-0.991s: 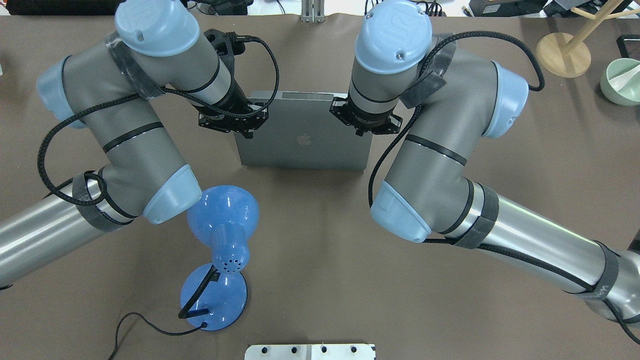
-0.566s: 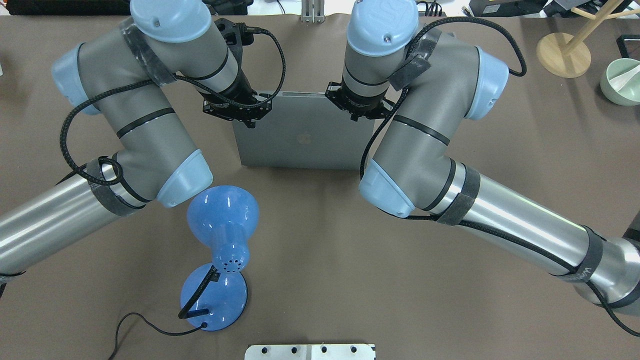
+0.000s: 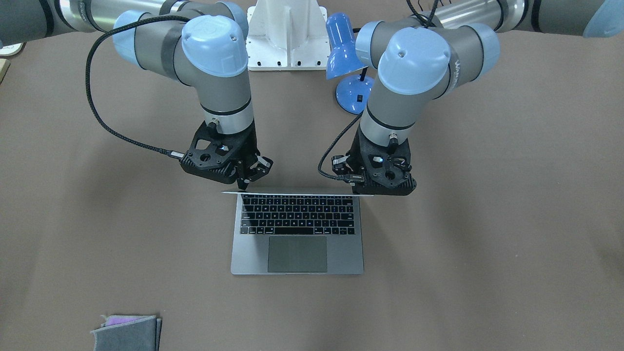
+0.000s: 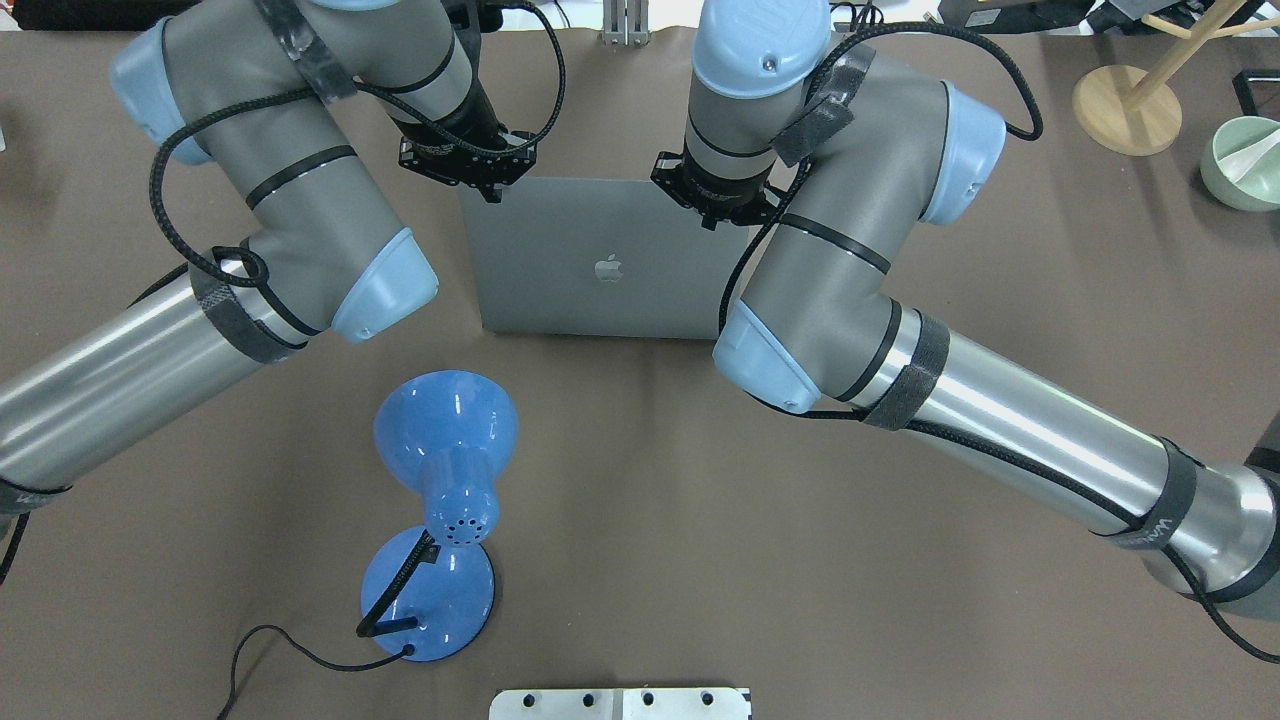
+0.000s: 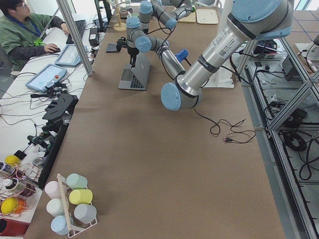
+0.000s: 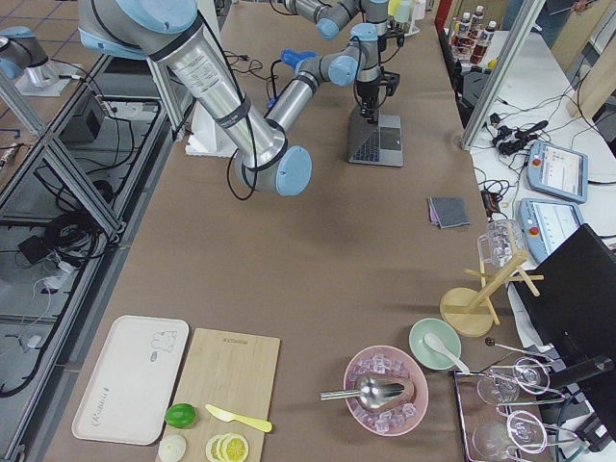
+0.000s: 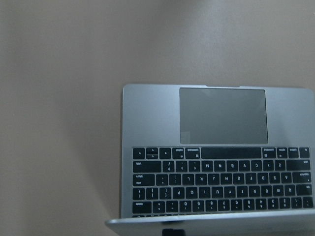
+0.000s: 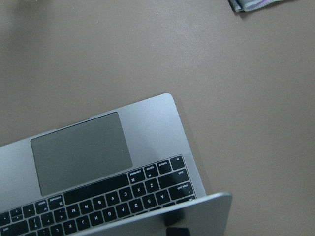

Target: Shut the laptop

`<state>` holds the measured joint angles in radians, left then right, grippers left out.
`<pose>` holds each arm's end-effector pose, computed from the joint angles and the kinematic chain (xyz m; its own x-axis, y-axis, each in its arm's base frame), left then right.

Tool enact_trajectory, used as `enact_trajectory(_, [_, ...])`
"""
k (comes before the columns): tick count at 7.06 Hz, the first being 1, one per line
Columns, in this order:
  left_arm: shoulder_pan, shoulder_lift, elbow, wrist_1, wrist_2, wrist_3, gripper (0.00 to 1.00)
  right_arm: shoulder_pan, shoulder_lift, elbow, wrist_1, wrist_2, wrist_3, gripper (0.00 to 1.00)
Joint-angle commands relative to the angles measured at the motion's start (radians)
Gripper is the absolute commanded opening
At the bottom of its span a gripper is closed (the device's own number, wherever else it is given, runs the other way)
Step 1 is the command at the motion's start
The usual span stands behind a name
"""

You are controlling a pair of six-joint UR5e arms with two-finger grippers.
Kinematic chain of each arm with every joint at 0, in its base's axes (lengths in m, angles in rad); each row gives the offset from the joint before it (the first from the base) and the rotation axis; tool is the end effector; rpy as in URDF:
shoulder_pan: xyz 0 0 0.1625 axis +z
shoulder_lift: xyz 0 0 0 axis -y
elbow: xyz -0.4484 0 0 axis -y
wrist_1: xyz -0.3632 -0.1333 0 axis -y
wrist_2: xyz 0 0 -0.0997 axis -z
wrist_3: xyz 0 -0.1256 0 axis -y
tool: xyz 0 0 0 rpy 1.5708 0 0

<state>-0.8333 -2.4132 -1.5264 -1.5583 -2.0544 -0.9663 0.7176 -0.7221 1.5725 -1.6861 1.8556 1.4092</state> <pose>0.4404 -0.5961 0.2091 0.6379 0.0461 -0.7687 0.0870 0.9875 0.1314 -0.4862 -0.5545 0.2085 0.6303 0.3451 0.6955 -0.3928 0.9144 -0.0978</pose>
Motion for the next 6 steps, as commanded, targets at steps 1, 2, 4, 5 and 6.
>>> enact_trajectory(1, [-0.012, -0.033, 0.079, -0.035, -0.001, 0.017, 0.00, 0.017, 0.025, -0.069, 0.040, 0.001, -0.010, 0.00])
enact_trajectory(2, [-0.012, -0.035, 0.119, -0.077, 0.000, 0.017, 0.00, 0.019, 0.055, -0.130, 0.064, 0.002, -0.007, 0.00])
enact_trajectory(4, [-0.012, -0.067, 0.195, -0.097, 0.003, 0.030, 0.00, 0.028, 0.064, -0.185, 0.110, 0.002, -0.010, 0.00])
enact_trajectory(5, [-0.012, -0.072, 0.222, -0.114, 0.029, 0.031, 0.00, 0.032, 0.085, -0.246, 0.150, 0.002, -0.010, 0.00])
enact_trajectory(6, [-0.012, -0.084, 0.274, -0.161, 0.033, 0.031, 0.00, 0.040, 0.107, -0.311, 0.189, 0.002, -0.010, 0.00])
